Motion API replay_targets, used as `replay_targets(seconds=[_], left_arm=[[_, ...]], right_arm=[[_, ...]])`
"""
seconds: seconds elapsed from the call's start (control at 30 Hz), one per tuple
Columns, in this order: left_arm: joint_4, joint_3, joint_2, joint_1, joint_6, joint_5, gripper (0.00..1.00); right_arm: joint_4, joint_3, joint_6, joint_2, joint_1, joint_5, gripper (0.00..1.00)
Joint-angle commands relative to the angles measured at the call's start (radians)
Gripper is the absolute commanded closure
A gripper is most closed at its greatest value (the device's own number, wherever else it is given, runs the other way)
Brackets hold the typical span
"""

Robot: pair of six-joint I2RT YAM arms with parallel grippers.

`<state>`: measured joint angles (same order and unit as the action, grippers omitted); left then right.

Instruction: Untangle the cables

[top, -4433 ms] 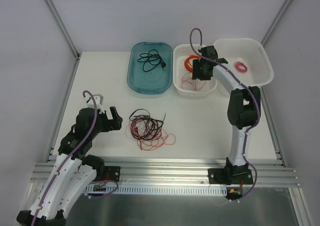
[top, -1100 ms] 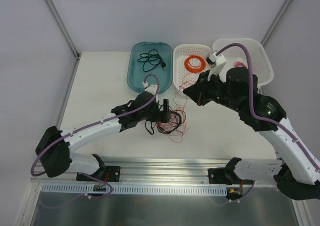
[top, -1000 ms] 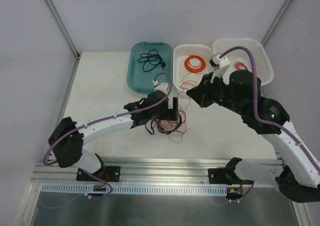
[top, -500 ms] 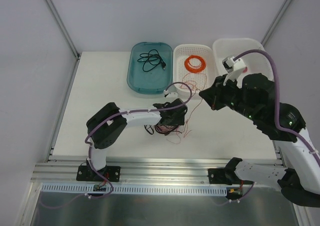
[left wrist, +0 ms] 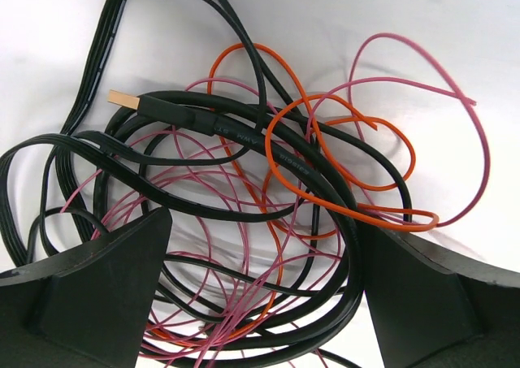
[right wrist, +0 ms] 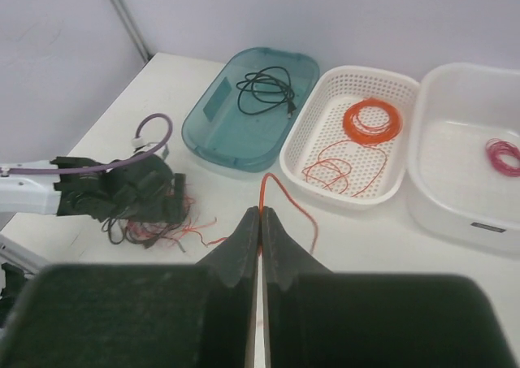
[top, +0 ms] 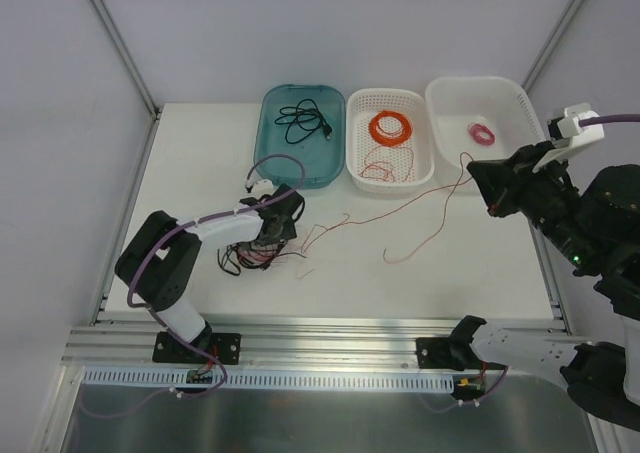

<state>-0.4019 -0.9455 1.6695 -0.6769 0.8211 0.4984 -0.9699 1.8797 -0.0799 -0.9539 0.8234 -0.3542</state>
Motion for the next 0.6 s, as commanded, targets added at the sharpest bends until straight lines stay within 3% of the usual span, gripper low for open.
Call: replay_targets(seconds=[0.0,0.27,0.57], left_arm=[[-0.068,0.06,-0.085,0.068,-0.01,0.034,0.07],[-0.071,0.137,-0.184,0.186,-0.043,0.031,0.07],[-0.072,0.163,-0.217,0.24,-0.063,0.029,0.05]], right_arm=[[-0.015,0.042,-0.06,0.01,0.003,-0.101,0.99],[-0.01,-0.001,-0.07,0.053,0.003,-0.203,0.99],[-0.042,-0.122,-0.046,0.092,0.003,-0.334,0.99]])
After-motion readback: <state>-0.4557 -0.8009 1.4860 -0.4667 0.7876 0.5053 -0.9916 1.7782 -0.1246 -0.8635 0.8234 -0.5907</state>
